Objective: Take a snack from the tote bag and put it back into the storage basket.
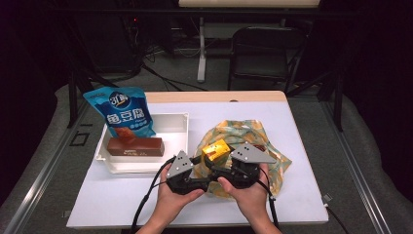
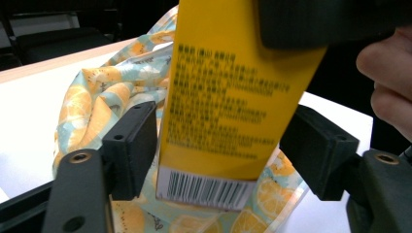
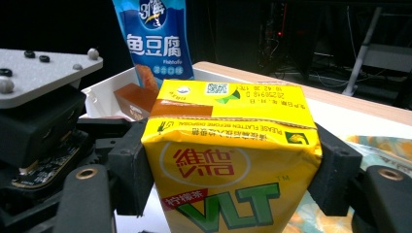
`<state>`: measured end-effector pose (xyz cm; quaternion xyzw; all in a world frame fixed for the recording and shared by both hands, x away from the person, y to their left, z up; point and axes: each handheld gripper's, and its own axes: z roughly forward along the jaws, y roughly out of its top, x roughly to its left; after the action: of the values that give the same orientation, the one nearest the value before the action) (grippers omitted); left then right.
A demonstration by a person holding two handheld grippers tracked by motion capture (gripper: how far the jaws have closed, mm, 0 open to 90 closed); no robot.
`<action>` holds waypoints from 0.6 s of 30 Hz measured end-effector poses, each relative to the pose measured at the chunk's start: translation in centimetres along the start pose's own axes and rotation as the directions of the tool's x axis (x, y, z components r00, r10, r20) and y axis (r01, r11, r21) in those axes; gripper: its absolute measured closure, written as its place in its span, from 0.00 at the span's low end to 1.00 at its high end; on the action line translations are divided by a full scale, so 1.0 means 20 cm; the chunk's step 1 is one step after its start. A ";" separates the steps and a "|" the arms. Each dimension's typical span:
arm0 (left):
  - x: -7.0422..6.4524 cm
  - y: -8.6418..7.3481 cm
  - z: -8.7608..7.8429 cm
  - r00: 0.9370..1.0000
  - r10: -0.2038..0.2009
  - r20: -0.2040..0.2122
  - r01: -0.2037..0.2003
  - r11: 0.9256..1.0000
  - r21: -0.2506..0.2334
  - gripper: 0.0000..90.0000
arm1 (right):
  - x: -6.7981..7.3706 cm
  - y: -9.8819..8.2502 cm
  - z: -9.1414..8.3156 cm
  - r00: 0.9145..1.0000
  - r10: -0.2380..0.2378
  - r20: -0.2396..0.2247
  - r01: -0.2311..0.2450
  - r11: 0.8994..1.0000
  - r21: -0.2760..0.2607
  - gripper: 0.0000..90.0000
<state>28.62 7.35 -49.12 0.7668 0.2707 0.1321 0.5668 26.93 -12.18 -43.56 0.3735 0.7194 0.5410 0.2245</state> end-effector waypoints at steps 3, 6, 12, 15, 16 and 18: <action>0.00 0.00 0.00 1.000 0.003 0.004 -0.003 1.000 -0.007 0.36 | 0.01 0.00 0.01 1.000 -0.004 -0.009 0.004 1.000 0.005 0.33; -0.01 0.01 0.00 1.000 0.007 -0.002 -0.007 1.000 -0.006 0.37 | 0.03 -0.01 0.01 1.000 -0.007 -0.021 0.007 1.000 0.013 0.33; -0.01 0.00 0.01 1.000 0.020 -0.010 -0.020 1.000 -0.004 0.40 | 0.06 -0.02 0.03 0.999 -0.015 -0.038 0.016 1.000 0.022 0.33; 0.00 0.00 0.00 1.000 0.019 -0.011 -0.020 1.000 -0.015 0.44 | 0.06 -0.02 0.03 0.999 -0.013 -0.039 0.014 1.000 0.023 0.33; 0.00 0.00 0.00 0.999 0.015 -0.035 -0.015 1.000 -0.017 0.44 | 0.06 -0.02 0.03 0.999 -0.011 -0.043 0.012 1.000 0.024 0.33; 0.00 0.00 0.00 0.999 0.004 -0.034 -0.005 1.000 -0.025 0.43 | 0.06 -0.02 0.03 0.999 -0.005 -0.052 0.006 1.000 0.023 0.33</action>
<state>28.59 7.35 -49.07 0.7578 0.2768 0.1495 0.5716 26.43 -10.91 -44.10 0.3599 0.7321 0.5417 0.2028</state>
